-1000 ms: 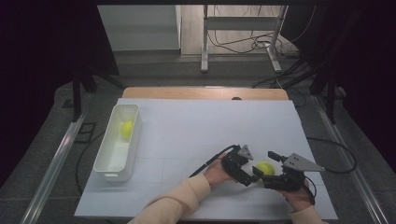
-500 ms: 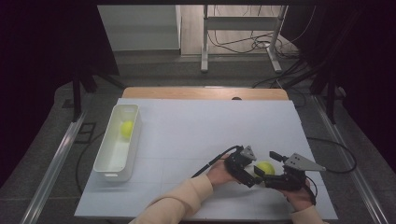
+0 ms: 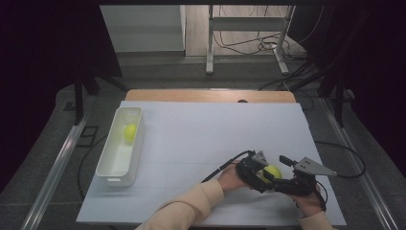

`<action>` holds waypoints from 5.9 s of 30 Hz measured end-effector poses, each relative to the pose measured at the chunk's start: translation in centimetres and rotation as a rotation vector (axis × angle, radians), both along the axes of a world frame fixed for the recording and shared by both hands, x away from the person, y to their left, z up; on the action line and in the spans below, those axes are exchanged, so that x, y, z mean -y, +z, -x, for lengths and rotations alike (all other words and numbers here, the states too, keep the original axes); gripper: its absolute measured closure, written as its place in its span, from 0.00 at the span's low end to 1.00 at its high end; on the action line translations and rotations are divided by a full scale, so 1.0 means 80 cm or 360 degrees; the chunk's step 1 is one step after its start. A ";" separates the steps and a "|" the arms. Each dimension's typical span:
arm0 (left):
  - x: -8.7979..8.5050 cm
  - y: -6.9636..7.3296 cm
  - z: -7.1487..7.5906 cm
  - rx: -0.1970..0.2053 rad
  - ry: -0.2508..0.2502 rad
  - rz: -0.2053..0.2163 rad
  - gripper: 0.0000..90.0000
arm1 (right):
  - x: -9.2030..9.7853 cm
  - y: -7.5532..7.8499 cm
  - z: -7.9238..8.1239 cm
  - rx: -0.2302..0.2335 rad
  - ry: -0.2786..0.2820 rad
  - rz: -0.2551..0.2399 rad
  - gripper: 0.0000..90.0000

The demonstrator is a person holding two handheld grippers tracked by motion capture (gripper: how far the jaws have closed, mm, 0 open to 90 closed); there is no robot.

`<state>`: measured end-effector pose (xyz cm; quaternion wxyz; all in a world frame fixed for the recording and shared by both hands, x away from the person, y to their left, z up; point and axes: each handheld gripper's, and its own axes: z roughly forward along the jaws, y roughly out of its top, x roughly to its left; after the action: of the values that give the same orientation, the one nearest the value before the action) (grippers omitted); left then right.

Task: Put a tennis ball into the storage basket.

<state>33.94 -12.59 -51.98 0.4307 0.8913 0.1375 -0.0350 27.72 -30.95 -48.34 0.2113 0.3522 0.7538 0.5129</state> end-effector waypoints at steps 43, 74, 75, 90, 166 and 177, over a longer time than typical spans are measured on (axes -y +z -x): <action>-0.089 0.027 0.003 0.0039 0.0131 -0.0003 0.34 | -0.003 -0.001 0.000 -0.0007 0.0013 0.0008 0.16; -0.172 0.043 0.009 0.0034 0.0316 0.0083 0.34 | -0.006 -0.005 0.000 -0.0019 -0.0002 0.0026 0.16; -0.175 0.044 0.009 0.0046 0.0316 0.0077 0.34 | -0.006 -0.005 -0.001 -0.0018 -0.0001 0.0027 0.16; -0.196 0.051 0.014 0.0058 0.0363 0.0118 0.34 | -0.009 -0.007 -0.001 -0.0039 0.0022 0.0037 0.16; -0.341 0.114 0.025 0.0217 0.0832 0.0292 0.33 | -0.014 -0.014 -0.002 -0.0082 0.0046 0.0094 0.16; -0.352 0.123 0.028 0.0240 0.0872 0.0321 0.33 | -0.014 -0.014 -0.001 -0.0079 0.0046 0.0092 0.16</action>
<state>31.68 15.55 -42.15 0.5194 0.7738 0.3363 0.1353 27.83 -29.85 -49.46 0.1952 0.3477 0.7783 0.4850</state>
